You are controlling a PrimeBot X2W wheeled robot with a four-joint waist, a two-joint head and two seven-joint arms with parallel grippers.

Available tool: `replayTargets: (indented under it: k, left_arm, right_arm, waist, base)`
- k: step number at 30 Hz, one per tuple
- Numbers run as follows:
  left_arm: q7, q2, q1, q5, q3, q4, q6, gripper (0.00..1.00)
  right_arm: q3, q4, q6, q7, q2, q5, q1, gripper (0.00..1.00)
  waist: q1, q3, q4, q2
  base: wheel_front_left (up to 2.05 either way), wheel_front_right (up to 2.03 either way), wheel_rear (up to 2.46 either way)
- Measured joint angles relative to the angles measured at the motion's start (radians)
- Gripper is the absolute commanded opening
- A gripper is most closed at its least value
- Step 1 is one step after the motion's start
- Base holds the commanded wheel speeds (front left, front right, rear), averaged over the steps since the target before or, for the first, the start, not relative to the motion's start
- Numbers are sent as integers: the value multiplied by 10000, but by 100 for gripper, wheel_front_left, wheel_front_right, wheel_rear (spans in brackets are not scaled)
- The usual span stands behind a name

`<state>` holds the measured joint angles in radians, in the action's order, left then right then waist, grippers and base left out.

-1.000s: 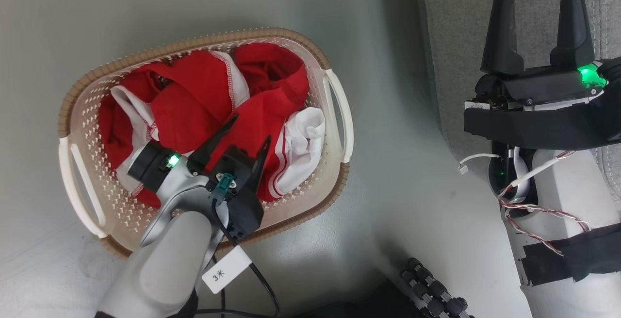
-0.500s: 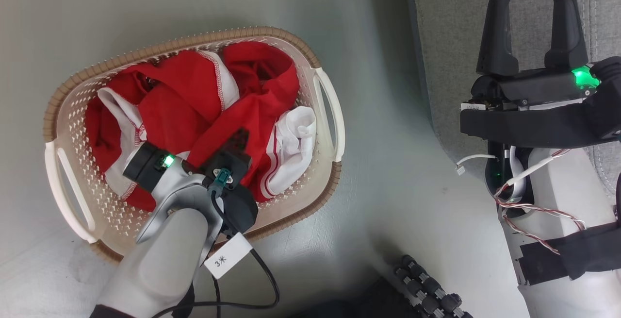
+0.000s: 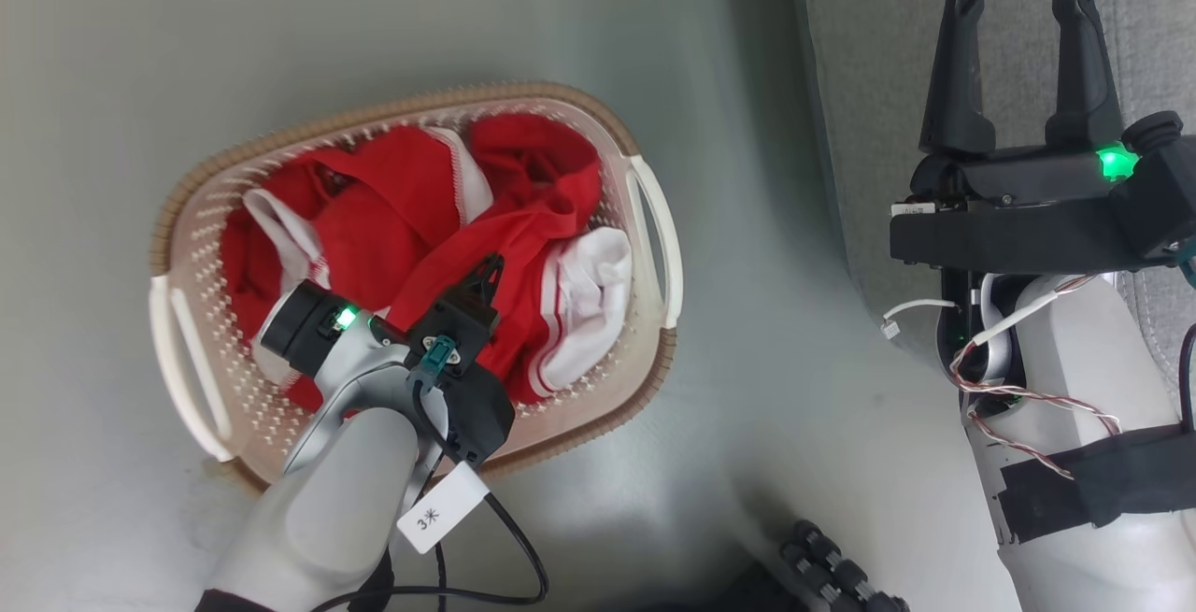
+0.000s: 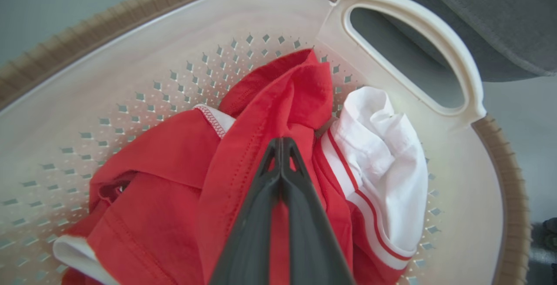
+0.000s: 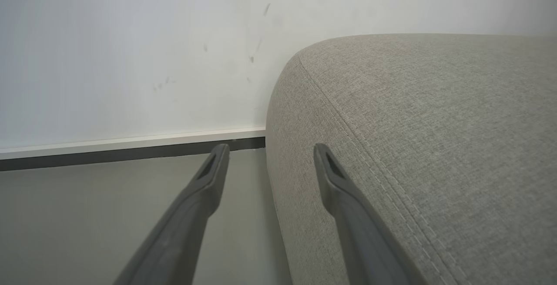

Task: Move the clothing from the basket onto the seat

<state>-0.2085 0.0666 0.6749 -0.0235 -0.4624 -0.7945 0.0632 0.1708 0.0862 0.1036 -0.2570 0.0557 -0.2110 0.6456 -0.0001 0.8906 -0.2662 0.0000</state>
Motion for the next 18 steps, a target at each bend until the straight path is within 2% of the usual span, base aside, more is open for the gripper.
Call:
replayTargets:
  k: [18]
  left_arm:
    - [-407, -153, -527, 1055, 35, 546, 88, 0]
  right_arm:
    - [-433, 1319, -245, 0, 282, 184, -779, 100]
  waist:
    - [0, -1938, 892, 0]
  base:
    - [0, 0, 0]
